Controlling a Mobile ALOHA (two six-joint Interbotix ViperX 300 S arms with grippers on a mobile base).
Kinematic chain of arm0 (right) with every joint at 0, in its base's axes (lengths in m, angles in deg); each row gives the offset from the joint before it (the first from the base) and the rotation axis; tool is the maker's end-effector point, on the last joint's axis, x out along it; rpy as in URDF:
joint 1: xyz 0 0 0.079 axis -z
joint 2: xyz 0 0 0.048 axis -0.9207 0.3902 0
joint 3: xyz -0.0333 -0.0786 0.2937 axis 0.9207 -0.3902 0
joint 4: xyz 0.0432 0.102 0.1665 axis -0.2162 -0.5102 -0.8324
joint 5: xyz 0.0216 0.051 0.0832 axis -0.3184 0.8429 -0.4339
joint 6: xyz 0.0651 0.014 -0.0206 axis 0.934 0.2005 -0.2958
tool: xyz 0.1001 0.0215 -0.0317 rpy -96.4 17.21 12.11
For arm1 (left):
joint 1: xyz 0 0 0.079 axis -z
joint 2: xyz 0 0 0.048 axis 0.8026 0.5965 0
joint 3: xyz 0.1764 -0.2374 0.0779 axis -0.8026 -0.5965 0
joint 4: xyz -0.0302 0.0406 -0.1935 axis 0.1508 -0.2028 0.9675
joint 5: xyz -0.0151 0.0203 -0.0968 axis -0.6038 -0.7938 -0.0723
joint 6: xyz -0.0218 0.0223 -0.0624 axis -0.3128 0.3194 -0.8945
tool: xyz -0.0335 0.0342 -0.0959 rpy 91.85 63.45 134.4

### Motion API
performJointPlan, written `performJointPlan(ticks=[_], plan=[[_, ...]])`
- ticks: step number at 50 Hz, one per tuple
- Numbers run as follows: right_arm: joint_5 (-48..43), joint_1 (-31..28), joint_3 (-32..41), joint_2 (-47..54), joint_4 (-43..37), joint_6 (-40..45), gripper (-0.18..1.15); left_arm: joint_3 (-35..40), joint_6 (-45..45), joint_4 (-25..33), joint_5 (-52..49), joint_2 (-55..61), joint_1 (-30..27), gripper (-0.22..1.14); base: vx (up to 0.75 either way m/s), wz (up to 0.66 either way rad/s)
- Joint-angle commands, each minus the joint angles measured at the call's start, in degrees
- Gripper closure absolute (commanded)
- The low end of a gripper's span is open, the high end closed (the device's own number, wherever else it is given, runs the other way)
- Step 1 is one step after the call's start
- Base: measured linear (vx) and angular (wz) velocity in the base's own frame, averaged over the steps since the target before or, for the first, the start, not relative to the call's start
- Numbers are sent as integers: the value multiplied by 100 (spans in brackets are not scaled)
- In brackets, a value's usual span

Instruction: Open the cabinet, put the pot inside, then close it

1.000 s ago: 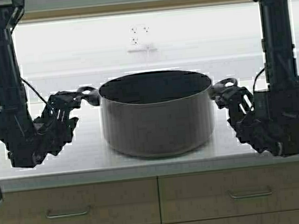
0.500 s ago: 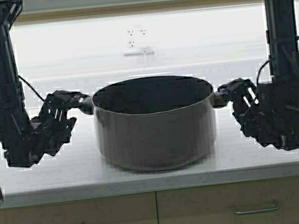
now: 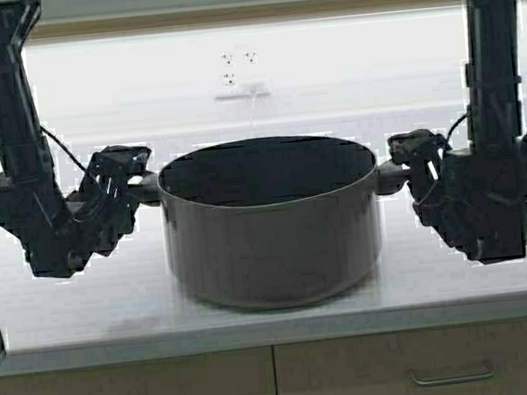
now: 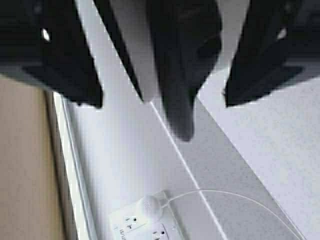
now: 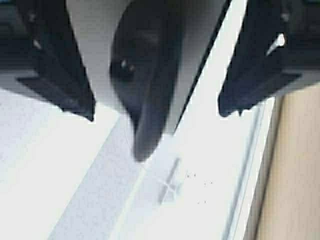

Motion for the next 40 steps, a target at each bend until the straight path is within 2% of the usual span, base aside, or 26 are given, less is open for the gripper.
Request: performJointPlan(ticks=[1, 15, 20, 22, 25, 29, 32, 35, 37, 40], plan=[[0, 79, 413, 114, 0, 255, -7, 246, -44, 9, -149, -132, -79, -11, 0, 0], [26, 88, 694, 229, 105, 501, -5, 299, -44, 202, -404, -97, -79, -10, 0, 0], [35, 88, 686, 220, 132, 615, 6, 299, -44, 246, -413, -105, -79, -5, 0, 0], [35, 88, 677, 220, 123, 668, 17, 308, -44, 246, -431, -132, -70, 3, 0, 0], [44, 88, 659, 220, 123, 738, 41, 299, -53, 237, -483, -149, -70, 20, 0, 0], [35, 88, 598, 202, 132, 826, 83, 281, -62, 229, -510, -167, -70, 54, 0, 0], [44, 79, 562, 176, 105, 853, 105, 255, -62, 229, -510, -176, -70, 83, 0, 0], [35, 79, 527, 141, 79, 861, 102, 229, -53, 229, -519, -211, -70, 102, 0, 0], [35, 79, 466, 97, 79, 853, 94, 211, -53, 229, -519, -237, -70, 102, -1, 0], [44, 79, 396, 26, 88, 826, 85, 158, -53, 229, -519, -290, -70, 93, -1, 1]])
